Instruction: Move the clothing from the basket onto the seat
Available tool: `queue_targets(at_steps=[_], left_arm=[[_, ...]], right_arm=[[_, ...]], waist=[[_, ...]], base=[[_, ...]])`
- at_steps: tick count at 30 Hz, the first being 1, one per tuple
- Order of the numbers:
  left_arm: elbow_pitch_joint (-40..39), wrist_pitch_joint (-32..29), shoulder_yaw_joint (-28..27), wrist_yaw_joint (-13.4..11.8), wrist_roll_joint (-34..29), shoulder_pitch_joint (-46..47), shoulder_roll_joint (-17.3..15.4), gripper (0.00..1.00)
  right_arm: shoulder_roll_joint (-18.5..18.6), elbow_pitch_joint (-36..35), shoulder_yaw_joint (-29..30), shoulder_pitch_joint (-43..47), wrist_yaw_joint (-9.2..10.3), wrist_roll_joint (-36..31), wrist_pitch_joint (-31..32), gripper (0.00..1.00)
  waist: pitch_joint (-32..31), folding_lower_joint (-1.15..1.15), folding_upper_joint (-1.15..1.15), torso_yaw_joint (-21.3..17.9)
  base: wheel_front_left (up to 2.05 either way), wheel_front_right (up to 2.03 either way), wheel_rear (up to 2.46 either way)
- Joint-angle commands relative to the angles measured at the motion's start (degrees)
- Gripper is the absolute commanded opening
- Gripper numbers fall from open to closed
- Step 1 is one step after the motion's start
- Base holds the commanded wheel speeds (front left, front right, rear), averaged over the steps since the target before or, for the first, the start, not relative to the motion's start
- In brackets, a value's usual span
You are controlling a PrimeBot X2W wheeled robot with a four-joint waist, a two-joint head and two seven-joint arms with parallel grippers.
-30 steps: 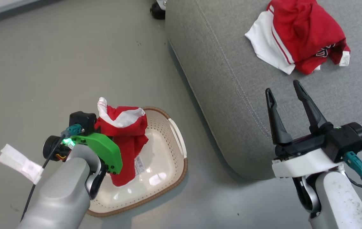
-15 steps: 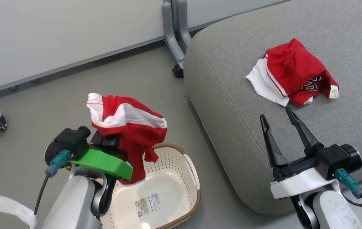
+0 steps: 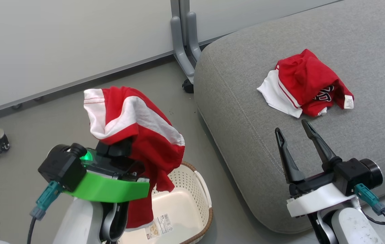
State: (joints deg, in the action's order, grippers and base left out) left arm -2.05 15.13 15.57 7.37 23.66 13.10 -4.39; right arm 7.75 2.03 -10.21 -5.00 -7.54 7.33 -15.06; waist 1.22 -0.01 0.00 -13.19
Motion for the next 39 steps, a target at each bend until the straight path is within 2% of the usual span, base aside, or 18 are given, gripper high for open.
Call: queue_targets(at_steps=[1,17,21,35,39], left_arm=[[-1.3,0.0,-0.1,0.2,0.2,-1.3,0.1,0.00],[-7.2,0.0,9.6,0.2,2.1,0.0,0.8,0.00],[-7.5,0.0,12.9,0.2,2.8,0.7,0.0,0.00],[-7.6,0.0,11.3,0.2,2.7,0.3,-0.1,0.00],[-7.2,0.0,11.3,0.2,2.1,0.4,-0.5,0.00]], right_arm=[[-0.1,0.2,-0.1,0.7,0.10,0.3,-0.2,1.00],[-0.4,1.0,-0.3,0.1,0.10,0.3,-0.2,1.00],[-0.6,0.9,-0.5,0.1,0.10,0.4,-0.2,1.00],[0.2,0.1,-0.3,-1.8,0.10,0.2,-0.2,1.00],[3.3,-2.1,-5.4,-3.3,0.09,1.3,-0.2,1.00]], waist=[[-0.2,0.01,0.00,-0.1],[0.1,0.01,0.00,-0.6],[0.3,0.01,0.00,-0.8],[0.7,0.01,0.00,-0.7],[0.7,0.01,0.00,-0.9]], base=[[0.00,0.00,0.00],[0.00,0.00,0.00],[0.00,0.00,0.00],[0.00,0.00,0.00],[0.00,0.00,0.00]])
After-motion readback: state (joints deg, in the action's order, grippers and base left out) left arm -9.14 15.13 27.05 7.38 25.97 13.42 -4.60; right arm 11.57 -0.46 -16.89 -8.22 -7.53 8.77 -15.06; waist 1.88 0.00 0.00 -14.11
